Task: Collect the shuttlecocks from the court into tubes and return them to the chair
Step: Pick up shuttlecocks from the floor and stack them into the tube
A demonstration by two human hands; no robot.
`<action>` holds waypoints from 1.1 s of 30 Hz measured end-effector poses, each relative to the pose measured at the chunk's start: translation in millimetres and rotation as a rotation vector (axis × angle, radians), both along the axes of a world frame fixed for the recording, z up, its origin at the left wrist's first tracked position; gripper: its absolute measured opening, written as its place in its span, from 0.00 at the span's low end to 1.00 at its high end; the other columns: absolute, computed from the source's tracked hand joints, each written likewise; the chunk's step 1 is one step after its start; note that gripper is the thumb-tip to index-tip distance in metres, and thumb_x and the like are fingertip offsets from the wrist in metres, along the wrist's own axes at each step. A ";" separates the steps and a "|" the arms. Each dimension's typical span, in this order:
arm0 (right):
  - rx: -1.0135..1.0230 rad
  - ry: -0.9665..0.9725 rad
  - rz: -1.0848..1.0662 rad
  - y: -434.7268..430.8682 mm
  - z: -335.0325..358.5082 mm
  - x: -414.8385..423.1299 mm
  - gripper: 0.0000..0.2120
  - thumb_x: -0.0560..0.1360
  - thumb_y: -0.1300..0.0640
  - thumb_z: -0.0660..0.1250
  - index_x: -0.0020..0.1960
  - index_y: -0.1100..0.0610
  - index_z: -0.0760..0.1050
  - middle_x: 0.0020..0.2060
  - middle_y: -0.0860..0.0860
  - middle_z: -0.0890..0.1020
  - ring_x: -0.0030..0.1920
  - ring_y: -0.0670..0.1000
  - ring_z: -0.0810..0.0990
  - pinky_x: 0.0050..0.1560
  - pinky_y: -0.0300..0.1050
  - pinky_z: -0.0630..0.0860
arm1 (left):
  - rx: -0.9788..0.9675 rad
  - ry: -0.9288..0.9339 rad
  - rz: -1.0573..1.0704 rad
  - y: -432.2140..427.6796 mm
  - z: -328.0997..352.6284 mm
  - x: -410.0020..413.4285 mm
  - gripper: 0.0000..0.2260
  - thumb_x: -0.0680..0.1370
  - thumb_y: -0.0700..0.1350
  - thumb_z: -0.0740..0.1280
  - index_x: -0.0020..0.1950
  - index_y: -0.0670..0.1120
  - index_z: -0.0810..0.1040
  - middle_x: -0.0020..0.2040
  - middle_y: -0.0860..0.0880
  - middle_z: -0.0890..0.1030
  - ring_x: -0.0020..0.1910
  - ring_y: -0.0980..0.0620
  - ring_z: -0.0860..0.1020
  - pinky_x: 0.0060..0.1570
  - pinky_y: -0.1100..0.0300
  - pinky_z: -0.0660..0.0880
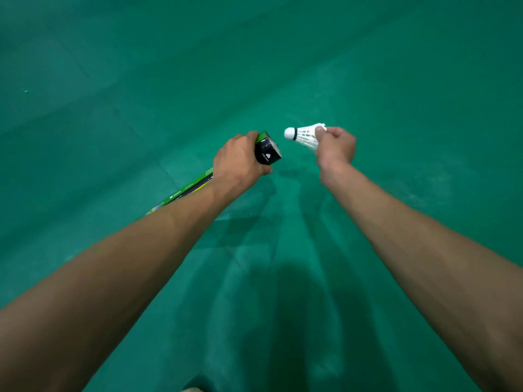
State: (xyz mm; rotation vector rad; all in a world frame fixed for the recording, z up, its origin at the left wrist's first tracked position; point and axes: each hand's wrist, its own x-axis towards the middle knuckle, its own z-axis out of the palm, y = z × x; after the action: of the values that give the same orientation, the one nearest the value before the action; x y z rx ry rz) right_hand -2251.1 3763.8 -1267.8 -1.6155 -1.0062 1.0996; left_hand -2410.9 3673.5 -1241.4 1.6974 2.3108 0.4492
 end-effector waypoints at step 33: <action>-0.072 -0.267 -0.001 -130.8 219.2 424.3 0.27 0.83 0.37 0.55 0.48 0.59 0.78 0.49 0.57 0.84 0.32 0.61 0.85 0.33 0.47 0.81 | 0.350 -0.208 -0.958 19.2 141.9 439.3 0.25 0.67 0.56 0.80 0.60 0.50 0.77 0.53 0.46 0.82 0.51 0.41 0.79 0.41 0.52 0.71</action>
State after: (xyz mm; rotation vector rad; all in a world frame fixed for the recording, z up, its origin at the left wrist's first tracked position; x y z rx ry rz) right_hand -1826.9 3633.0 -1048.6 -1.8558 -1.1482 0.9443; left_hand -1971.6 3692.7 -1099.4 2.4928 1.0957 0.7687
